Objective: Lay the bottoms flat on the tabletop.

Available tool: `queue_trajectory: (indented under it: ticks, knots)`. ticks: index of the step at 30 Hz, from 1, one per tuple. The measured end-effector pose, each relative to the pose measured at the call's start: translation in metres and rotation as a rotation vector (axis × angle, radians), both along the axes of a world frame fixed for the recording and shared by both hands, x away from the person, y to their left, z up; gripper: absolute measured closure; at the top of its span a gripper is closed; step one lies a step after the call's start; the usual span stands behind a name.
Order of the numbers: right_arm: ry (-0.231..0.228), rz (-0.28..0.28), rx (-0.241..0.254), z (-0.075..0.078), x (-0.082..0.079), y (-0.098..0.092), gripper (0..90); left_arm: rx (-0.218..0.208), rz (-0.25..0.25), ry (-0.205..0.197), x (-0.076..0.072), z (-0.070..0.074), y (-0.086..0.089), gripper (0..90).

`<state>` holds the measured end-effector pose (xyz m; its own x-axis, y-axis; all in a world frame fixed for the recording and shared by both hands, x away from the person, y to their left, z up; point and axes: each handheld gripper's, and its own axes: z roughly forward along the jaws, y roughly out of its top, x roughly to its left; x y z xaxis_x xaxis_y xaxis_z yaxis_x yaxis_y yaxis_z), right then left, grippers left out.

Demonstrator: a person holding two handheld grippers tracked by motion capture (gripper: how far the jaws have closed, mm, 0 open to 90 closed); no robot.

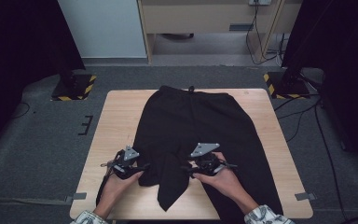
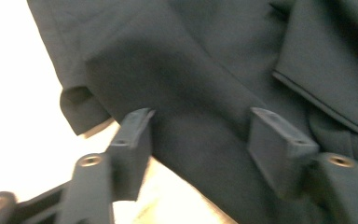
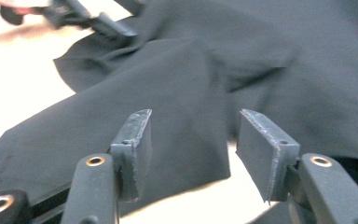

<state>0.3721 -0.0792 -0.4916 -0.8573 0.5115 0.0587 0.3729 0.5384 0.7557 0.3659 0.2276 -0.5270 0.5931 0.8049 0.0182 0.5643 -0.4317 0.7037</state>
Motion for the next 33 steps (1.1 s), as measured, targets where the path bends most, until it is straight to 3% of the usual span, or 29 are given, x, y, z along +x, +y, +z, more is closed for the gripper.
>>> queue_trajectory:
  ticks: [4, 7, 9, 11, 13, 17, 20, 22, 24, 26, 29, 33]
  knots:
    - [0.022, 0.038, -0.024, -0.012, -0.007, 0.016, 44.2, 0.003, -0.015, 0.003, -0.002, 0.001, -0.003, 52.8]
    - [0.032, 0.065, -0.069, -0.023, -0.011, 0.03, 43.6, 0.018, -0.028, 0.014, -0.005, 0.004, -0.005, 69.1]
    - [0.031, 0.069, -0.1, -0.028, -0.012, 0.036, 49.4, 0.031, -0.039, 0.028, -0.007, 0.006, -0.006, 78.7]
    - [0.015, 0.07, -0.116, -0.032, -0.013, 0.039, 61.9, 0.042, -0.05, 0.044, -0.008, 0.007, -0.003, 84.9]
    - [0.031, 0.065, -0.111, -0.031, -0.013, 0.041, 75.6, 0.041, -0.039, 0.055, -0.007, 0.009, 0.003, 85.9]
    - [0.066, 0.129, -0.099, -0.03, -0.026, 0.053, 86.0, 0.04, 0.021, 0.03, 0.002, 0.009, 0.023, 83.1]
    - [0.107, 0.24, -0.069, -0.032, -0.046, 0.072, 83.1, 0.016, 0.074, 0.001, 0.008, 0.011, 0.035, 70.3]
    - [0.093, 0.277, -0.064, -0.03, -0.054, 0.08, 74.9, -0.021, 0.076, -0.028, 0.001, 0.02, 0.037, 64.2]
    - [0.073, 0.248, -0.023, -0.02, -0.051, 0.074, 67.9, -0.04, 0.07, -0.055, -0.007, 0.029, 0.033, 57.8]
    - [0.053, 0.197, 0.0, -0.013, -0.042, 0.063, 61.7, -0.08, 0.032, -0.062, -0.018, 0.035, 0.023, 51.7]
    - [0.022, 0.078, 0.012, -0.005, -0.021, 0.04, 58.3, -0.102, -0.029, -0.054, -0.028, 0.034, 0.007, 45.4]
    - [-0.009, -0.04, -0.003, -0.001, 0.006, 0.02, 57.8, -0.116, -0.112, -0.022, -0.034, 0.027, -0.016, 36.5]
